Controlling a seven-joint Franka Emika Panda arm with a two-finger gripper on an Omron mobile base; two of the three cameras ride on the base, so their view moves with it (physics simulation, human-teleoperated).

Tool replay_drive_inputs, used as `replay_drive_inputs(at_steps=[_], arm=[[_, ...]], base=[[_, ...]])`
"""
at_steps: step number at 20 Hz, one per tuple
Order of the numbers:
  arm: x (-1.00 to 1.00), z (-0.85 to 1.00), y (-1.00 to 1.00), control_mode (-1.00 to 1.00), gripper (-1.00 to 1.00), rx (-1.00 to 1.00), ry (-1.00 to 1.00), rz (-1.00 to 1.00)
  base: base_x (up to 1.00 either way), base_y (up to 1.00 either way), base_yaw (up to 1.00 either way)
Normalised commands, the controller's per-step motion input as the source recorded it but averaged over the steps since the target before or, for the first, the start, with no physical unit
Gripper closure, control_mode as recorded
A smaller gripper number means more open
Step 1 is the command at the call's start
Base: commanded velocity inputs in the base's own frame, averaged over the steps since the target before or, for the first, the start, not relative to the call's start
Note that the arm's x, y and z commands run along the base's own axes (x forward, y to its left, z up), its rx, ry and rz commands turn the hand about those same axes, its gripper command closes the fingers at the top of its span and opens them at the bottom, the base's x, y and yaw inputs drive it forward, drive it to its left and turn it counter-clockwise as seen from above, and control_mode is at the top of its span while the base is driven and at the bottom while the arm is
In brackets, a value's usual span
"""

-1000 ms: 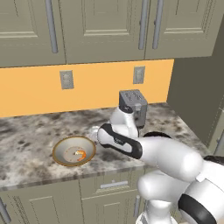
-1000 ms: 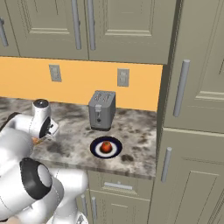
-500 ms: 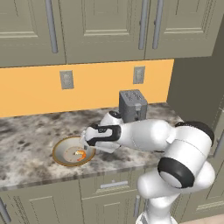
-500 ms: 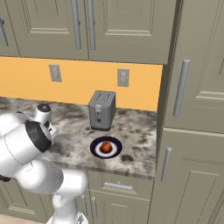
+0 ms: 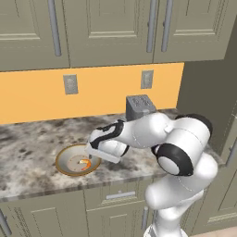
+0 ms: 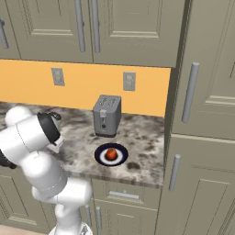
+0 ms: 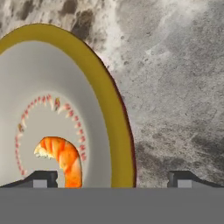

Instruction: Remove the apple from the bowl and place it on the small plate. Then place the bowl with only the shrimp in the microwave, close the door, and press the start button to microwave the shrimp.

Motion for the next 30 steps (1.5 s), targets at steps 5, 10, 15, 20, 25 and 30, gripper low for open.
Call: replay_drive_inputs(at_steps=[5,10,15,20,25,30], arm=[[0.11,-0.32,0.22,-1.00,1.00,0.00,0.02,0.00],[0.00,-0.10,0.30,-1.00,1.00,0.00,0.02,0.00],[-0.03,0.00,0.14,-1.00,1.00,0.00,0.01,0.00],[-0.28,0.46,-0.16,-1.00,1.00,0.00,-0.14,-0.01],[-0.44,0.41,-0.24,-1.00,1.00,0.03,-0.24,0.00],[-0.67,0.55,-0.36,-1.00,1.00,0.17,-0.10,0.00]], base=[[0.00,0.00,0.00],[0.00,0.00,0.00],[0.00,0.00,0.00],[0.00,0.00,0.00],[0.00,0.00,0.00],[0.00,0.00,0.00]])
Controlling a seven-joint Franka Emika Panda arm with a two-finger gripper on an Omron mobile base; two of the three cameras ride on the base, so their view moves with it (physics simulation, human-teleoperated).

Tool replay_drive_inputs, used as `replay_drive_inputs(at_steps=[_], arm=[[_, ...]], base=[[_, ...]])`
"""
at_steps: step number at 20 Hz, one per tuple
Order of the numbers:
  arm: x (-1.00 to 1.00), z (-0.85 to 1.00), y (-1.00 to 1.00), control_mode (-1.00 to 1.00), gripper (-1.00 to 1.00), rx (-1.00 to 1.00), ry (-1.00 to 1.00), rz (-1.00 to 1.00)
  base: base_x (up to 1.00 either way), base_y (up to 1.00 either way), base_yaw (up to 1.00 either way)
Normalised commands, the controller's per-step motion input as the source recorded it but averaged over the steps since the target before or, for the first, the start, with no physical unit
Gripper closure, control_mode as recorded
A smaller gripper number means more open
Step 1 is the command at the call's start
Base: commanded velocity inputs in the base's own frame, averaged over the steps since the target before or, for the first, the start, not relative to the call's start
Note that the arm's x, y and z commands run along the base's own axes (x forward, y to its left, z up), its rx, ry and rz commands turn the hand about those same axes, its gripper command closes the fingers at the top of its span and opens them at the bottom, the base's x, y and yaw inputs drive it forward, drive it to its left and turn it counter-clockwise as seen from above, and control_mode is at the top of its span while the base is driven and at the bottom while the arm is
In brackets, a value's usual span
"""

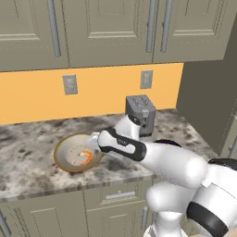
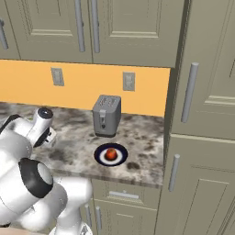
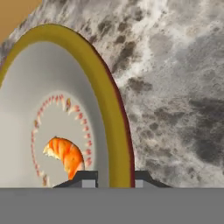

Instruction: Remove the apple from the bowl and place it on the small plate. Then place the bowl with only the shrimp in the microwave, close the door, and press the start button to microwave the shrimp.

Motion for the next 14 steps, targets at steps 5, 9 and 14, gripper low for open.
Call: replay_drive_inputs(at_steps=[5,9,14], arm=[[-0.51,0.96,-0.77,-1.00,1.00,0.12,0.00,-0.03],[-0.53,0.92,-0.78,-1.00,1.00,0.09,0.00,-0.09],[-0.70,0.71,-0.79,-1.00,1.00,0.10,0.00,-0.12]], base=[[0.00,0.00,0.00],[0.00,0.00,0.00],[0.00,0.00,0.00]])
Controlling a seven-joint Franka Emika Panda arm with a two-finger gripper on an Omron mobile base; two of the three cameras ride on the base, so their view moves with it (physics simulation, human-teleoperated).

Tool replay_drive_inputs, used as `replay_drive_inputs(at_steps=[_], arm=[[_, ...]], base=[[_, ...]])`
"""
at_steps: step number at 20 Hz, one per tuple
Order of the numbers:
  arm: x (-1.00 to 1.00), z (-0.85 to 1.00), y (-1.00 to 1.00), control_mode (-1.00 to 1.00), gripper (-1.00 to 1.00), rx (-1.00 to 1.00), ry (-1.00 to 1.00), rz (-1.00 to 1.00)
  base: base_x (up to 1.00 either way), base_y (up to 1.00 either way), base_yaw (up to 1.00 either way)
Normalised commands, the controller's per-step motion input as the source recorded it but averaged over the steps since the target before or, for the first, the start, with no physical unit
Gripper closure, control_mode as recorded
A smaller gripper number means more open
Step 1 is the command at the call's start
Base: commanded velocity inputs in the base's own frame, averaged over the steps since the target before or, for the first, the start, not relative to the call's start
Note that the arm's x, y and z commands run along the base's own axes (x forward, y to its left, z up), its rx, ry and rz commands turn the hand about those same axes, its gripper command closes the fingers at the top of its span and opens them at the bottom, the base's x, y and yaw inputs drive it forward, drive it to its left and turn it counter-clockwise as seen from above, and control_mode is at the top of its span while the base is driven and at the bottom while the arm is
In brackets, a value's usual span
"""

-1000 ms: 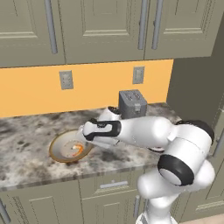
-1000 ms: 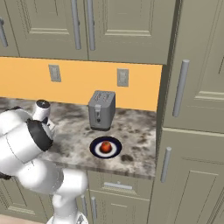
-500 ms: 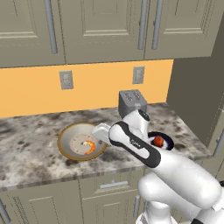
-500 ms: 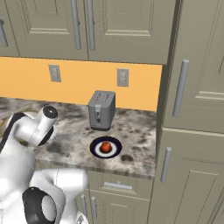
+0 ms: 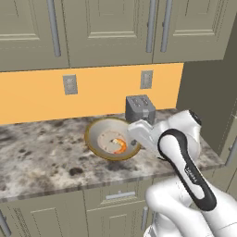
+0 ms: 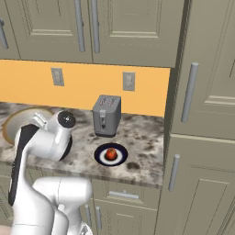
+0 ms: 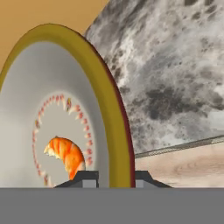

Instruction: Remove the apple from the bowl and place it on the small plate. Then place the bowl with only the shrimp in the microwave, close the door, and press the start button to microwave the shrimp.

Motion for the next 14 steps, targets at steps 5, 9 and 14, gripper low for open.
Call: replay_drive_inputs(at_steps=[5,9,14], arm=[[-0.59,0.61,-0.85,-1.00,1.00,0.11,0.03,-0.19],[-0.69,0.02,-0.41,-1.00,1.00,0.07,0.00,-0.26],[-0.79,-0.01,-0.33,-1.00,1.00,0.02,0.00,-0.21]], base=[[0.00,0.00,0.00],[0.00,0.00,0.00],[0.00,0.00,0.00]])
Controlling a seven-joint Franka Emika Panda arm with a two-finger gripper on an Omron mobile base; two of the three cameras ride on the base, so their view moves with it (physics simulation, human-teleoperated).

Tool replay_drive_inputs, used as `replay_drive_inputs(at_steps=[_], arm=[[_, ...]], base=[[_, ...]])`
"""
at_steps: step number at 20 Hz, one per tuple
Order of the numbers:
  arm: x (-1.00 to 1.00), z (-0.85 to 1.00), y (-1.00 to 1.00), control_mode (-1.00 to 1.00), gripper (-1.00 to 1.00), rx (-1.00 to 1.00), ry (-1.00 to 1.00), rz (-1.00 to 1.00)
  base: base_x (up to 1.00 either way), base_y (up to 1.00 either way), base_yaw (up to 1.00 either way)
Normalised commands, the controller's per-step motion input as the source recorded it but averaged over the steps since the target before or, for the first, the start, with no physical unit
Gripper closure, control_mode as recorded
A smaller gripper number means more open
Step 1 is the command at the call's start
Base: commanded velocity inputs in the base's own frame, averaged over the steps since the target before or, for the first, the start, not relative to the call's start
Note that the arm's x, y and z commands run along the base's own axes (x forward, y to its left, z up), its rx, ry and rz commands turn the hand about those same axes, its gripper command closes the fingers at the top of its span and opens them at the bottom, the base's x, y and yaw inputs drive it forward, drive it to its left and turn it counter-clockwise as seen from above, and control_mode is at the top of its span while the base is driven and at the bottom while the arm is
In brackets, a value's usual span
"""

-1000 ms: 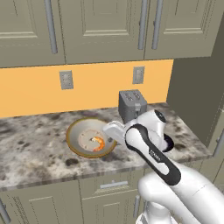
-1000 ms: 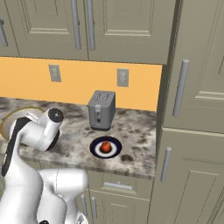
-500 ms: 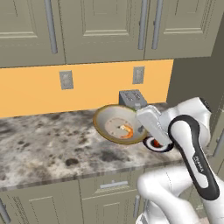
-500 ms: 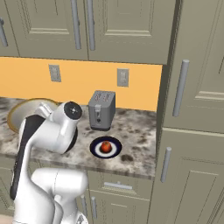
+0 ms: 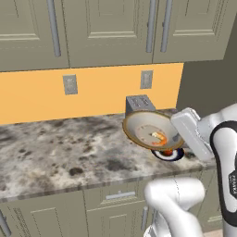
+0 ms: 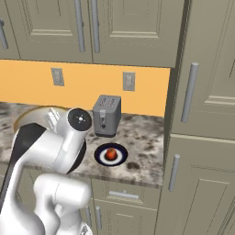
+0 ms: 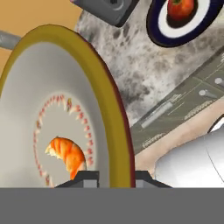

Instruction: Remove the apple from the bowl and place it on the small plate. Then place the bowl with only the shrimp in the microwave, close the door, and press the start button to microwave the shrimp.

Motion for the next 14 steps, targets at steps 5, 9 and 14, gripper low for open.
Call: replay_drive_inputs(at_steps=[5,9,14], arm=[[-0.31,-0.17,0.00,1.00,1.00,0.00,0.00,-0.03],[0.00,0.00,0.00,1.00,1.00,0.00,0.00,0.00],[0.00,0.00,0.00,1.00,1.00,0.00,0.00,0.00]], base=[[-0.60,0.07,-0.04],[-1.00,0.16,-0.07],[-1.00,0.03,-0.22]])
